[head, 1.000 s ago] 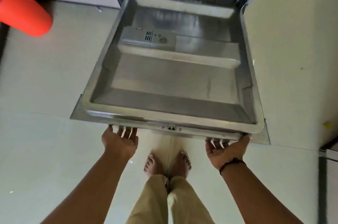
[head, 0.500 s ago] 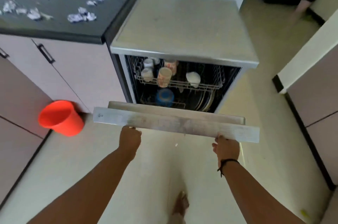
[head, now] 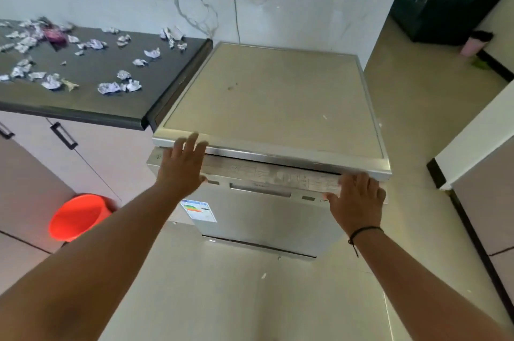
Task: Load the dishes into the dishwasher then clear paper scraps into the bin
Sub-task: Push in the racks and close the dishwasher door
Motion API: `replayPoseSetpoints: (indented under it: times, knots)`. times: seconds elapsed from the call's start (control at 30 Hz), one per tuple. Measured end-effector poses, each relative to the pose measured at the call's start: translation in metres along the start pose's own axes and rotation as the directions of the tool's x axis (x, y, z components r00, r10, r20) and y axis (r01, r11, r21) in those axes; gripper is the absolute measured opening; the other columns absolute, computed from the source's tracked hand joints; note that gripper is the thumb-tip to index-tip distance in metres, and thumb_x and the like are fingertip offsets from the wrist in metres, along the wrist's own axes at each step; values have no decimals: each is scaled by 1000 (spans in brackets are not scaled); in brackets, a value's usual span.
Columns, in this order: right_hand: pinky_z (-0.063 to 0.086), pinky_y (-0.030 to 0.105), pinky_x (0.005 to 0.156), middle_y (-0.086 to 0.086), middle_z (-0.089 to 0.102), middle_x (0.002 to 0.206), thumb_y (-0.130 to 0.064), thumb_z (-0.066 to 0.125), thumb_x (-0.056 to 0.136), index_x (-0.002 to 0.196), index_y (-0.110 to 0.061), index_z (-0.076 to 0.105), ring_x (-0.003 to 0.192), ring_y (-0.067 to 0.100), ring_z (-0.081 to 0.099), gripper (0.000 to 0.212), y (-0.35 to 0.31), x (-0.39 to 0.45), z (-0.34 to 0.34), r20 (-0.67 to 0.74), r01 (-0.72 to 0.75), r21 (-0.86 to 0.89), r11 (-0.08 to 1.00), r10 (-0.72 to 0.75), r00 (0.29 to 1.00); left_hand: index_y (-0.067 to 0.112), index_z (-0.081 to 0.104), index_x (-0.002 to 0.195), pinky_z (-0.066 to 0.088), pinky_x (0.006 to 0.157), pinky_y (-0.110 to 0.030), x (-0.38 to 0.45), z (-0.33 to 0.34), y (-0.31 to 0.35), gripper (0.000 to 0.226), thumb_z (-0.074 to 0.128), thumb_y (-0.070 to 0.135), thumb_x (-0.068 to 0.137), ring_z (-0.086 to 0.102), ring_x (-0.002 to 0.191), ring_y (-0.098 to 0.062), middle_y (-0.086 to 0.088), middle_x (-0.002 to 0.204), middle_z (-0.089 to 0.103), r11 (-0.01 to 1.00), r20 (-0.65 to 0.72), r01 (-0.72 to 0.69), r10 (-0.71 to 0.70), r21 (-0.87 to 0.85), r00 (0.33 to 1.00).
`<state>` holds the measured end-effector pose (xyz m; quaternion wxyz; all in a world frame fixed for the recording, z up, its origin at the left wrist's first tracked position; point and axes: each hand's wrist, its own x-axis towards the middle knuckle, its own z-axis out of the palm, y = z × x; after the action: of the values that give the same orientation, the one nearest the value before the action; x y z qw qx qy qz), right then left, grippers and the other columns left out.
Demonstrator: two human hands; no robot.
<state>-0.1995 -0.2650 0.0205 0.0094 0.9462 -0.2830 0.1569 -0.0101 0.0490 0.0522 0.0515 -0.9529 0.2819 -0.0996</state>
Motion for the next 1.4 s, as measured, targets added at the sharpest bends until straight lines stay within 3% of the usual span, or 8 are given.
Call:
replayPoseSetpoints:
  times: [0.17,0.27,0.37,0.63,0.83,1.0,1.13,1.4]
  knots:
    - [20,47,114,13,28,153,-60,72,68,143,-17,36,143,36,19,94,17,46,11,160,305,-32,952,-296,942,21,-16,150,-4,117,-45,71,-1,-16,129,69,69,66,-17,146,-28,-5,158,-21,986,257,-110,74,129,964]
    - [16,43,117,12,23,157,-59,70,71,151,-14,19,145,33,20,105,9,68,16,280,449,-18,893,-427,860,25,-13,151,3,119,-43,90,5,-34,125,65,73,66,-1,148,-25,3,160,-10,980,401,-200,176,18,899]
    - [37,48,106,17,49,140,-46,83,62,140,-7,43,128,39,48,96,1,75,25,164,451,-21,892,-442,882,25,-9,152,14,117,-40,91,15,-42,102,53,67,82,5,147,-28,5,160,-5,970,373,-239,242,-54,896]
    - [49,51,92,17,60,110,-24,82,59,114,-4,56,105,42,58,64,-13,82,35,153,430,-80,899,-416,897,8,7,152,48,93,-48,99,21,-47,86,13,66,89,36,134,-44,-13,158,18,862,268,-463,405,206,874]
    - [55,38,66,8,57,92,-30,82,62,99,-14,56,80,27,60,48,-37,82,3,293,292,-147,945,-240,925,9,11,151,49,89,-45,104,5,-37,82,31,63,92,45,128,-40,-10,157,22,889,306,-433,375,148,875]
    - [50,33,79,0,53,103,-68,50,81,108,-23,47,94,21,57,53,-95,85,-19,374,156,-124,980,-100,922,20,48,128,50,87,-37,113,-11,-71,60,39,65,89,61,102,-22,-1,122,60,878,238,-468,478,-99,846]
    - [43,35,91,0,56,112,-88,35,68,115,-23,49,106,22,54,82,-171,100,-21,414,219,-125,968,-150,898,23,30,147,27,114,-40,129,-8,-126,70,35,65,92,27,142,-22,0,155,29,870,230,-467,493,-160,839]
    - [23,41,114,6,25,155,-84,15,77,144,-21,32,143,26,21,94,-327,172,-10,282,361,20,932,-352,893,21,27,148,21,116,-40,187,-3,-215,71,39,62,92,18,145,-25,-1,159,19,931,180,-307,343,-197,922]
